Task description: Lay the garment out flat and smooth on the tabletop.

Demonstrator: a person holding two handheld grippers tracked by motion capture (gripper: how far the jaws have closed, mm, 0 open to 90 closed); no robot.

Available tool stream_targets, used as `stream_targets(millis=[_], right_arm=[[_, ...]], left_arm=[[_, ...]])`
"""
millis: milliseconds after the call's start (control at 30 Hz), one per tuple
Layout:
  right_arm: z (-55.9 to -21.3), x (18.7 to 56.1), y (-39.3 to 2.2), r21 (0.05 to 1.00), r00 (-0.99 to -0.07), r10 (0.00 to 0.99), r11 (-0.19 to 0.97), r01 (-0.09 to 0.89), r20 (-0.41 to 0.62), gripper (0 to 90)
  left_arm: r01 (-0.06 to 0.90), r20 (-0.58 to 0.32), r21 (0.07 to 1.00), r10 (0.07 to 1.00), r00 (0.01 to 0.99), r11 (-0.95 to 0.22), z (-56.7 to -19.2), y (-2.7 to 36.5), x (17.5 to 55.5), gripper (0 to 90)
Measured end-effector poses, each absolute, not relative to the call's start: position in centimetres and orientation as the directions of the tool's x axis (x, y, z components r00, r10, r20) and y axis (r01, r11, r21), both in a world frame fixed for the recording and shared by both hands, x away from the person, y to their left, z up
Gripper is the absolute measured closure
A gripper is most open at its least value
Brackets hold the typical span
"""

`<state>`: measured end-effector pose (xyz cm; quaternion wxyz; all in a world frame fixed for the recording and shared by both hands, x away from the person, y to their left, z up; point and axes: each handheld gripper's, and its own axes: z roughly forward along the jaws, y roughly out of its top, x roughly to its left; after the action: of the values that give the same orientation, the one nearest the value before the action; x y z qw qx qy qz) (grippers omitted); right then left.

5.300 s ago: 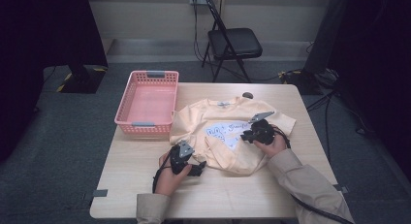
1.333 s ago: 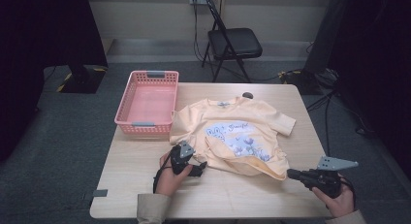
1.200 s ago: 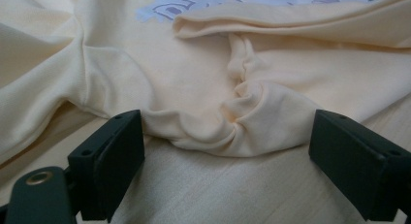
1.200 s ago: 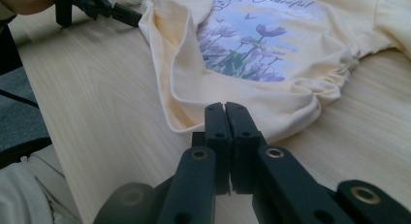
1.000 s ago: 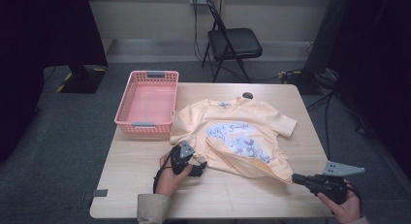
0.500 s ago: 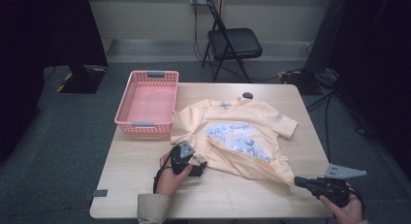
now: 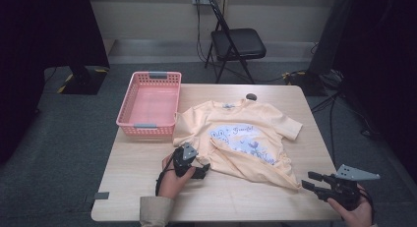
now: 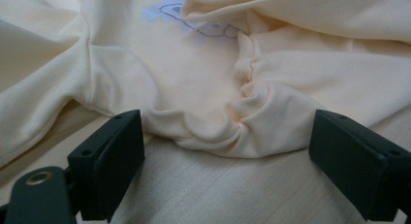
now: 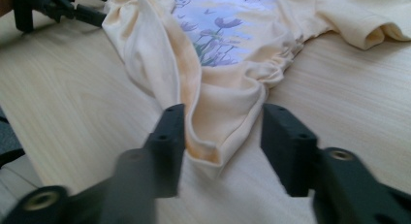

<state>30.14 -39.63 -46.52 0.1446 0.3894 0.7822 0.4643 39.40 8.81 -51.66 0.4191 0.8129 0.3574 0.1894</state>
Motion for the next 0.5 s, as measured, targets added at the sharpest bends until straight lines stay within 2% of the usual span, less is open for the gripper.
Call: stream_targets(millis=[67, 233, 500], right_arm=[[-46.3, 30.6, -39.4, 0.841, -0.645, 0.755, 0.273, 0.467, 0.114, 32.5], [-46.0, 31.8, -38.8, 0.837, -0.639, 0.763, 0.284, 0.468, 0.098, 18.6], [-46.3, 34.0, -38.1, 0.825, -0.598, 0.797, 0.28, 0.49, 0.085, 12.2]], left_arm=[[0.422, 0.008, 0.817, 0.74, 0.673, -0.393, -51.7, 8.8, 39.4, 12.0], [0.422, 0.008, 0.817, 0.74, 0.673, -0.393, -51.7, 8.8, 39.4, 12.0], [0.422, 0.009, 0.816, 0.739, 0.674, -0.394, -51.7, 8.8, 39.4, 12.0]])
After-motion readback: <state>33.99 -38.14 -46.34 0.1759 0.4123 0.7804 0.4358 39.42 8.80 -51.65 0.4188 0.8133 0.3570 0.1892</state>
